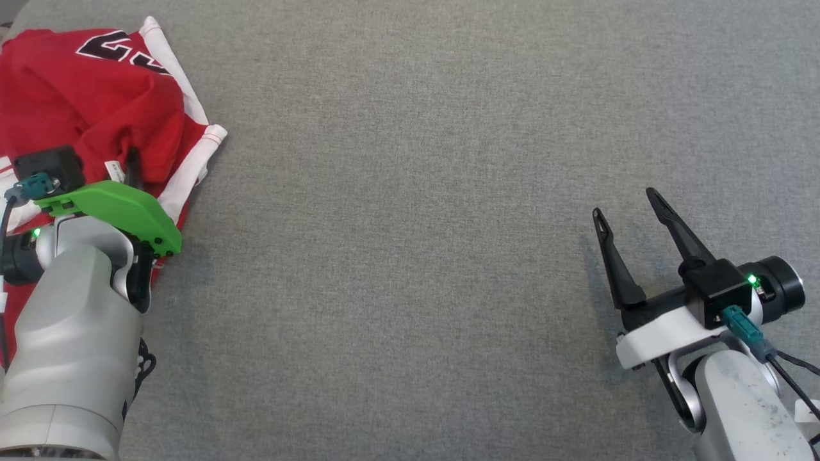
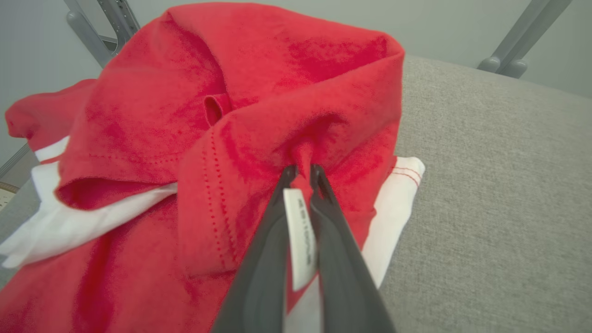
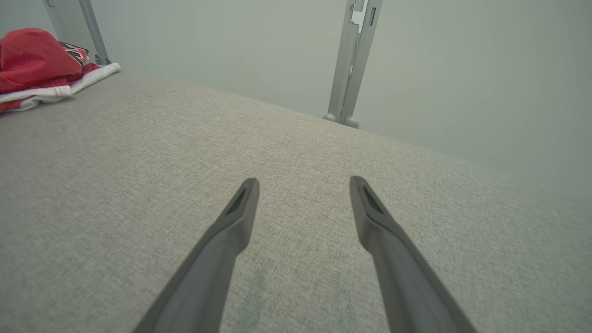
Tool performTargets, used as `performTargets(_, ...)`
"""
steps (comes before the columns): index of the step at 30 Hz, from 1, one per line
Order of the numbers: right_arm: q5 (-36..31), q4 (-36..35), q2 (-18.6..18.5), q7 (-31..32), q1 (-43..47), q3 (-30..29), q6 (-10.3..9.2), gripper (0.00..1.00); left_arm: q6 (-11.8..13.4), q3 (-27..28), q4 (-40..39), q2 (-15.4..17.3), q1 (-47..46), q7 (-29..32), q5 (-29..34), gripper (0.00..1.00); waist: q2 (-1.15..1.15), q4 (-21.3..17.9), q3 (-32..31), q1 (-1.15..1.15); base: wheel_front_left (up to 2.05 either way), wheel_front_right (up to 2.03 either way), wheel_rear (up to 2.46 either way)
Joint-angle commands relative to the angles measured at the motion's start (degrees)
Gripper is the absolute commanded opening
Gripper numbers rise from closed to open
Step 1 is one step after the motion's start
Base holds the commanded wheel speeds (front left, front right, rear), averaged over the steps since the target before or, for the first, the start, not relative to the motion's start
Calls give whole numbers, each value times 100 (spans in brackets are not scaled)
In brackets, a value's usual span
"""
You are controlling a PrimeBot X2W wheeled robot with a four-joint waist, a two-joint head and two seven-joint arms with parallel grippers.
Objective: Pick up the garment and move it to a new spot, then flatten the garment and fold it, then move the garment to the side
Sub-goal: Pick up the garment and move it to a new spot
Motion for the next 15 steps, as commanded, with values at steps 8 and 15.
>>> performTargets(8, 128, 120, 208, -20, 267, 46, -8, 100, -39, -104, -334, 168, -235, -207, 118, 0, 0, -17, -629, 0, 0, 0, 0)
performTargets(15, 208, 153, 396, -20, 469, 2, -8, 100, -85, -384, -1001, 60, -344, -206, 199, 0, 0, -232, -1107, 0, 0, 0, 0)
